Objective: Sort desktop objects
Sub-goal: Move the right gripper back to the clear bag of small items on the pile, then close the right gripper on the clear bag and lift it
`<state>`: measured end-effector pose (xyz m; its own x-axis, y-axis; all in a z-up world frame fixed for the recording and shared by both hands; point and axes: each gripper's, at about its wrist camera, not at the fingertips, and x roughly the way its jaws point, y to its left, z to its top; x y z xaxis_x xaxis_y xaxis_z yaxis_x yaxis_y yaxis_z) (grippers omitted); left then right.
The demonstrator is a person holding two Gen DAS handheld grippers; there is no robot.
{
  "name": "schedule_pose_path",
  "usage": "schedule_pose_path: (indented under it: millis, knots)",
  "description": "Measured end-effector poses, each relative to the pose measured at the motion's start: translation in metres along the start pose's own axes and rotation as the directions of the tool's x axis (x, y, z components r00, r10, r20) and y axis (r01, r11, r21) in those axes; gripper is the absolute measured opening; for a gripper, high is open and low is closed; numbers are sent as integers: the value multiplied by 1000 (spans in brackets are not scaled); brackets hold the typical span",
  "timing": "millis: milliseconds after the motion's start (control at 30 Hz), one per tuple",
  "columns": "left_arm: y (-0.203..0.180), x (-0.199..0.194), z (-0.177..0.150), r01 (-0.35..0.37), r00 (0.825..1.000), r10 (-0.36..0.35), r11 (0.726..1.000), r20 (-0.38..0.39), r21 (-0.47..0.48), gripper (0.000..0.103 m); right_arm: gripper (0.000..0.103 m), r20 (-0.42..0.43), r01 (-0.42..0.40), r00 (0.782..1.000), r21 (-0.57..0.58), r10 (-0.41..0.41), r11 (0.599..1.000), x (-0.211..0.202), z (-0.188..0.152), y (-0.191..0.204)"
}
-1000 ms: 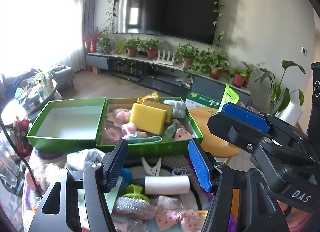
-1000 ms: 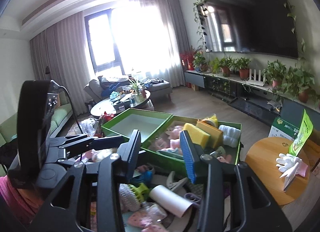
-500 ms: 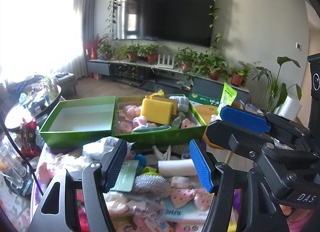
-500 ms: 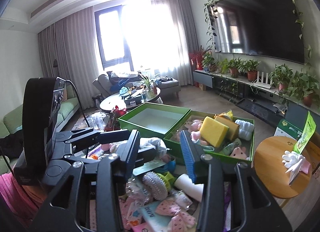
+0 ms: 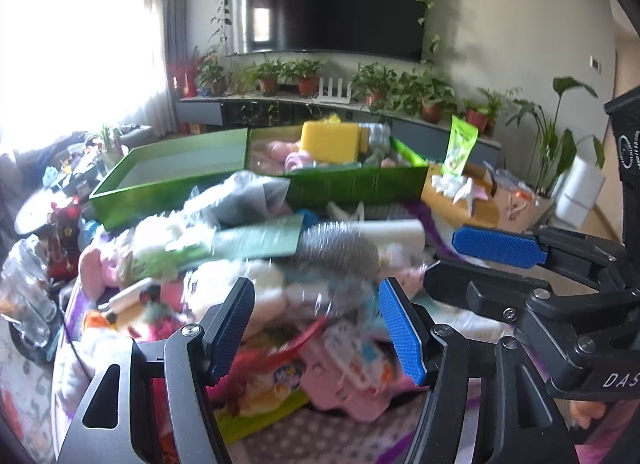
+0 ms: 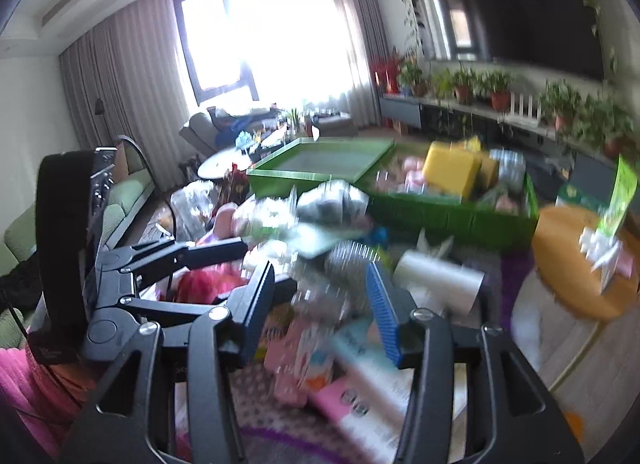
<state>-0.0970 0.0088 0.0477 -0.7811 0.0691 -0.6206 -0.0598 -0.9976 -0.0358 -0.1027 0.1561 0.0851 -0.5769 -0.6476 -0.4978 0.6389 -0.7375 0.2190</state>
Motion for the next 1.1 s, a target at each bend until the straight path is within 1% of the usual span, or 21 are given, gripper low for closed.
schedule_pose_path:
  millis: [33, 67, 100, 167, 200, 233, 367, 467, 633, 700, 767, 800, 833, 867, 1033, 1100]
  knots:
    - [2, 1, -2, 13, 1000, -13, 1000, -9, -5, 65, 48, -16, -5, 1000, 20, 5, 1000, 2, -5, 0]
    - [4, 2, -5, 31, 999, -31, 999, -19, -16, 65, 48, -38, -3, 999, 67, 5, 998, 5, -13, -3]
    - [7, 2, -7, 46, 999, -47, 998, -21, -35, 65, 48, -38, -3, 999, 67, 5, 998, 5, -13, -3]
    - [15, 0, -7, 41, 999, -41, 997, -3, -60, 65, 49, -62, 5, 998, 97, 1, 995, 8, -21, -6]
    - [20, -1, -7, 33, 999, -32, 997, 9, -70, 65, 49, -93, 8, 996, 117, 3, 993, 11, -29, -6]
    - [25, -3, -6, 28, 999, -25, 996, 26, -84, 65, 49, -93, 8, 996, 117, 3, 993, 11, -29, -6]
    - [37, -8, -5, 48, 998, -42, 991, 54, -124, 65, 48, -166, -3, 986, 107, 20, 994, 26, -43, 4]
    - [36, -13, -6, 45, 996, -36, 992, 76, -116, 65, 48, -219, 4, 976, 74, 12, 997, 43, -48, 16]
    - [42, -12, -11, 39, 997, -30, 992, 75, -119, 65, 48, -292, 37, 956, 73, -14, 997, 66, -56, 17]
    - [49, -11, -11, 29, 997, -19, 990, 74, -137, 65, 52, -322, 47, 947, 69, -23, 996, 76, -56, 16]
    - [55, -11, -11, 23, 997, -12, 988, 73, -152, 65, 54, -351, 44, 936, 72, -16, 996, 87, -57, 17]
    - [58, -11, -11, 19, 997, -8, 987, 71, -159, 65, 53, -359, 43, 933, 69, -15, 997, 92, -58, 17]
    - [59, -12, -12, 18, 997, -6, 987, 70, -160, 65, 47, -363, 41, 932, 65, -15, 997, 95, -59, 18]
    - [60, -14, -13, 17, 997, -6, 987, 73, -160, 65, 32, -362, 40, 932, 59, -16, 997, 98, -59, 19]
    - [62, -24, -16, 25, 996, -12, 989, 89, -146, 65, 30, -351, -1, 936, -1, 1, 1000, 87, -63, 27]
    - [60, -30, -18, 30, 995, -17, 991, 98, -132, 65, 30, -352, -43, 936, -53, 22, 998, 76, -68, 32]
